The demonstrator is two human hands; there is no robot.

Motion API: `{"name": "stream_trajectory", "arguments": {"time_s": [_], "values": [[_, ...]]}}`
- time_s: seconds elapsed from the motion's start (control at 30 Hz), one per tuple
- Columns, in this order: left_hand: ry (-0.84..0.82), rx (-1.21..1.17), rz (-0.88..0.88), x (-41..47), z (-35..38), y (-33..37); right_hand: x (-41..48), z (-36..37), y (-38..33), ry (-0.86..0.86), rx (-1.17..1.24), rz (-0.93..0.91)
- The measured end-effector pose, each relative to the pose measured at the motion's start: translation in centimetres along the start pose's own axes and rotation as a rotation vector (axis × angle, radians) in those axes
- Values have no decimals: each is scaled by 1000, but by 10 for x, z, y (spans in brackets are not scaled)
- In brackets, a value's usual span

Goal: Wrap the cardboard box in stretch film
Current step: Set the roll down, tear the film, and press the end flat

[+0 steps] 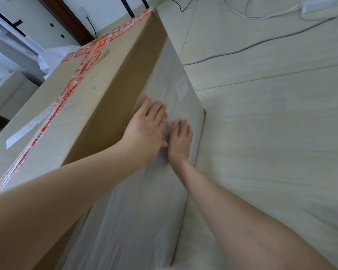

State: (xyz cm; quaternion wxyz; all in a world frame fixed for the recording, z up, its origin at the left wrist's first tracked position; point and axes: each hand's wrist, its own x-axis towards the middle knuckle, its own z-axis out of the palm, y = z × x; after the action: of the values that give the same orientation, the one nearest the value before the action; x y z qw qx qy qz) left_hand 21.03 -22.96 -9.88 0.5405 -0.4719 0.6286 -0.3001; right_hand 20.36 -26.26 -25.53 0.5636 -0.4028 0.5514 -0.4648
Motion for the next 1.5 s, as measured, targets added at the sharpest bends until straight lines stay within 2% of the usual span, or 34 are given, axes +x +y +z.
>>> {"name": "stream_trajectory", "arguments": {"time_s": [0.13,0.27,0.4,0.67,0.87,1.0,1.17,1.23,1.37,1.5], "values": [[38,-59,15,14,-3,10,22,-17,17,59,-19,41],[4,-77,104,21,4,34,14,-16,47,-1,-40,104],[-23,13,146,23,13,41,7,3,55,-64,-20,143],[3,79,153,25,22,42,14,18,57,3,-49,154],[7,12,89,33,18,43,48,4,54,-34,-53,180],[43,-52,34,45,9,32,63,-13,53,55,-33,278],[137,-187,-10,52,-5,14,52,-28,54,68,12,202],[166,-284,30,45,-9,18,44,-31,54,79,27,189],[119,-195,222,26,-3,51,28,-38,62,81,2,203],[61,-133,235,20,12,73,11,-36,77,6,-68,190]]}}
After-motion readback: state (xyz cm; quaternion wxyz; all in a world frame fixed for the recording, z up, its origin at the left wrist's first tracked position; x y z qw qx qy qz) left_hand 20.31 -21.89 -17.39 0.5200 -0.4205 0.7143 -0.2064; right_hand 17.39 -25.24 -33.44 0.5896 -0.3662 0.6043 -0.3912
